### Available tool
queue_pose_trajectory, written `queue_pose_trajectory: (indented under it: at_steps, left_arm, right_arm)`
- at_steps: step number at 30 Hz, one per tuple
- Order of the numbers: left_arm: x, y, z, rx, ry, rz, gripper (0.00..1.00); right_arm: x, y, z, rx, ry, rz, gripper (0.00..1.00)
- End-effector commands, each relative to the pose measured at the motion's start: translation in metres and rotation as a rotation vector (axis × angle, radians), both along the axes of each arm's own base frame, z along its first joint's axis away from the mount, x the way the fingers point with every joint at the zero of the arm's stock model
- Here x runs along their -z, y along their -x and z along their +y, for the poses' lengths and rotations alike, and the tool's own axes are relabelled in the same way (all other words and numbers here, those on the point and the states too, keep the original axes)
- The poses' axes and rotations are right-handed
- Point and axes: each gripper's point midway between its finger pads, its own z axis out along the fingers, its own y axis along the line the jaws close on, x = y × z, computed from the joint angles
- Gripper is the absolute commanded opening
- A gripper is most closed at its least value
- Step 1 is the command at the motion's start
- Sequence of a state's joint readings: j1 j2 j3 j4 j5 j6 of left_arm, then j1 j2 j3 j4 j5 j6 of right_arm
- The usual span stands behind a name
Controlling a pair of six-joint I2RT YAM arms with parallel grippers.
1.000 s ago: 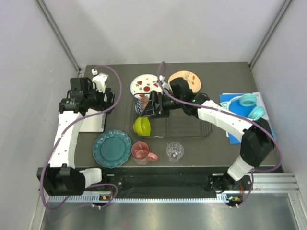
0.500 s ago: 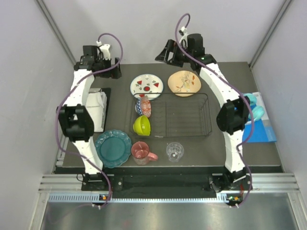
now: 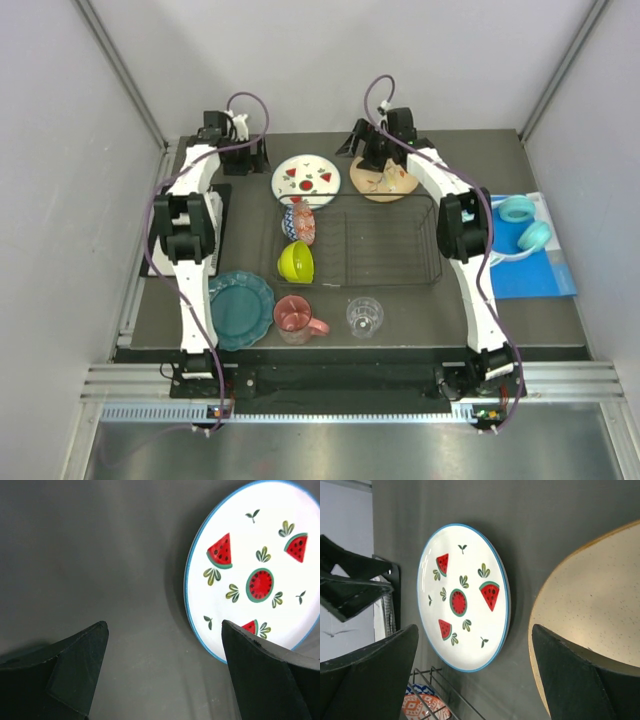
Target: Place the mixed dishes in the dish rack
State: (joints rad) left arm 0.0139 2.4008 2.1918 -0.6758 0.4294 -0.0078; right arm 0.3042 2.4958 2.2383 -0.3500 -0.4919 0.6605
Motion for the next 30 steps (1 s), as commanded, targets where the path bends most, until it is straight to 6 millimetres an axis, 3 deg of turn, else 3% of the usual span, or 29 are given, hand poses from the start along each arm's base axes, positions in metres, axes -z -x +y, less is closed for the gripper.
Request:
queue_pose_trajectory:
  at_steps: [1, 11, 15, 21, 30]
  left_arm:
    - [-0.013, -0.019, -0.025, 0.039, 0.019, -0.084, 0.99]
    - [0.019, -0.015, -0.058, 0.084, 0.014, -0.053, 0.98]
    - [0.034, -0.014, -0.058, 0.080, 0.017, -0.037, 0.98]
    - [0.041, -0.014, -0.059, 0.082, 0.019, -0.035, 0.98]
    - [0.050, -0.014, -0.062, 0.094, 0.037, -0.039, 0.97]
  right_arm:
    - [-0.030, -0.003, 0.013, -0.035, -0.040, -0.113, 0.94]
    - [0.013, 0.011, 0.032, -0.085, -0.010, -0.041, 0.94]
    - [0.034, 0.023, 0.045, -0.117, 0.025, -0.011, 0.93]
    - [0.061, 0.035, 0.055, -0.126, 0.051, 0.045, 0.92]
    - [0.081, 0.038, 0.056, -0.119, 0.066, 0.083, 0.91]
